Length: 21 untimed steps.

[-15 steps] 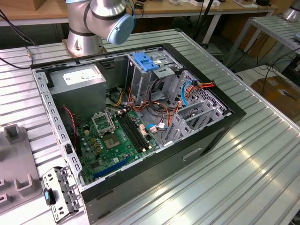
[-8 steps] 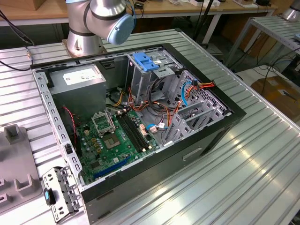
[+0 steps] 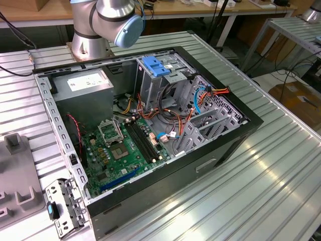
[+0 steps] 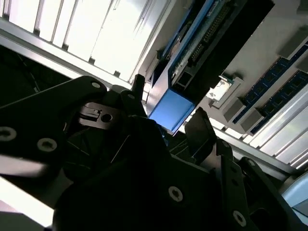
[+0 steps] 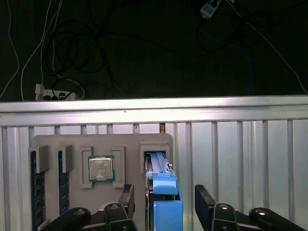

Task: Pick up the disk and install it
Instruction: 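Pick up the disk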

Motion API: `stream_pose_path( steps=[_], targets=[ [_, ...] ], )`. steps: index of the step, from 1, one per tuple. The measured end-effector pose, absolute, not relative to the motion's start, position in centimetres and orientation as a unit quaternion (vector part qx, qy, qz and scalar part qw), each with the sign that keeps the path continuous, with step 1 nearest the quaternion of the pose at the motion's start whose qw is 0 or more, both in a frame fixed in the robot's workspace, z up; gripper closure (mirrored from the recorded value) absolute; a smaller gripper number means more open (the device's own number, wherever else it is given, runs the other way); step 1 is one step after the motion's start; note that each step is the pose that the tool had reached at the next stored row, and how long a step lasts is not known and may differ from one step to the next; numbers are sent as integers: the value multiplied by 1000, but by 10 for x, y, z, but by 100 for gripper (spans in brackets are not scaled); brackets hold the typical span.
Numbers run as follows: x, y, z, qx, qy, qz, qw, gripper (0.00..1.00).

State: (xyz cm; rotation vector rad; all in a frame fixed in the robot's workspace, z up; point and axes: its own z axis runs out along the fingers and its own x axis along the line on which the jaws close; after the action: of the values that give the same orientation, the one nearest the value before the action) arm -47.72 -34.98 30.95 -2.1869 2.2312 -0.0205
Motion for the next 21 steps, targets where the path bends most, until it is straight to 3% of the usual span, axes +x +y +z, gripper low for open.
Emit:
stream_pose_path(
  steps=[21],
  targets=[
    [-477,-346,298,-700,714,-9,9,38]
  ],
)
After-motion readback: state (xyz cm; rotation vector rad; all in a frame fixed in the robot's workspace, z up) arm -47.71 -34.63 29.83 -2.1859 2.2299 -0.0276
